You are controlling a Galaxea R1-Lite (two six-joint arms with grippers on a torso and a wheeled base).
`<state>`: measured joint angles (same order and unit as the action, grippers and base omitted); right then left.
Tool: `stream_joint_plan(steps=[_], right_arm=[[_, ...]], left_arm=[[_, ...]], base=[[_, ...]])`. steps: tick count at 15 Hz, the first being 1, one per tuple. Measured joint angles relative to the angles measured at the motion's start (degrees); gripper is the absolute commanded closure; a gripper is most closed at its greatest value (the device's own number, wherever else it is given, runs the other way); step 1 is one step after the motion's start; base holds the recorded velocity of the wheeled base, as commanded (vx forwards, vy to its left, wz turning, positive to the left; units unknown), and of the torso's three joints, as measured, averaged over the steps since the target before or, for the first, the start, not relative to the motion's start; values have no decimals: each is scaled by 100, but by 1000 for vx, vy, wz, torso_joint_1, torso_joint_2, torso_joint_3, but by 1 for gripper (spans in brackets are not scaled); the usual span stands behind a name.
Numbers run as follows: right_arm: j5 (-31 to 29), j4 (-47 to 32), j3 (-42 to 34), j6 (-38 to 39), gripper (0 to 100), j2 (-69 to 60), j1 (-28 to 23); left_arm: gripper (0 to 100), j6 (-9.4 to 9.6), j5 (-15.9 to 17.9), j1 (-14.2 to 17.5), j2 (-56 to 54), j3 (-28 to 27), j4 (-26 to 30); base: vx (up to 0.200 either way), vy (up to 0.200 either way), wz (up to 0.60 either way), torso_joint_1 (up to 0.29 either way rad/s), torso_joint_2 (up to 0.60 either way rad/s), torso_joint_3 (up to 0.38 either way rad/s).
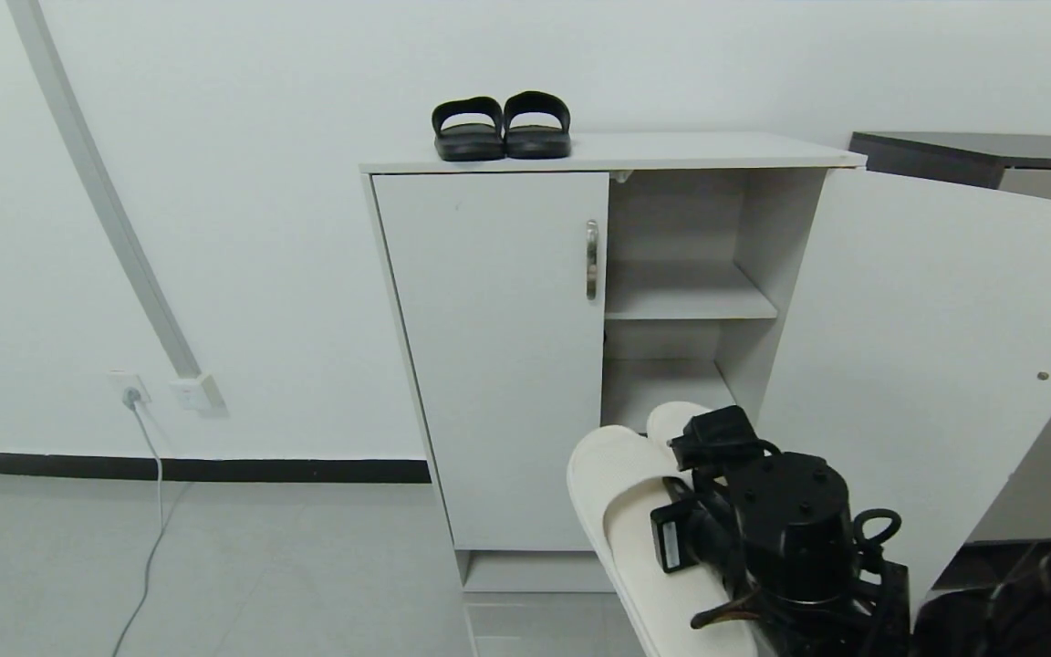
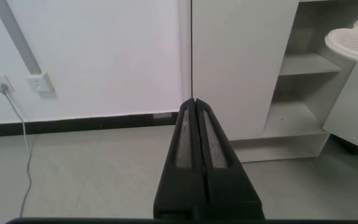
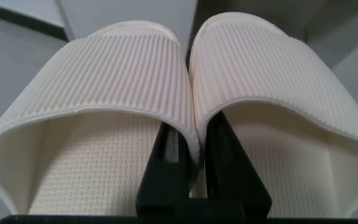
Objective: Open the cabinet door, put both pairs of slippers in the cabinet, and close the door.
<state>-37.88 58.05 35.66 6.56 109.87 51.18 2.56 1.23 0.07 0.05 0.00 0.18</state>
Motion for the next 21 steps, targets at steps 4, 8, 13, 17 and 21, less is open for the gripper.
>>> stream_joint_plan(steps=[4,8,13,17,21], right_arm=[[-1226,22,979,425,100,759,-313],[-1347,20,1241,461,100,1076,-521],[-1349,16,1243,461,100,1157,-606],[-1242,17,1125,466,100,1229,-614],[-640,299,1029,468,100,1417,-603]], left_arm=[[100,-7,0,0,-2,0,-2],[100,-10,0,0,-2,0,0],[100,-10,0,6,-2,0,-2],[100,-27,-1,-10,-2,0,0],[100,-43,0,-5,-2,0,0]], base=[[0,0,0,0,0,0],[0,-100,0,1,1,2],[0,-160,0,2,2,2],[0,0,0,0,0,0],[0,0,0,0,0,0]])
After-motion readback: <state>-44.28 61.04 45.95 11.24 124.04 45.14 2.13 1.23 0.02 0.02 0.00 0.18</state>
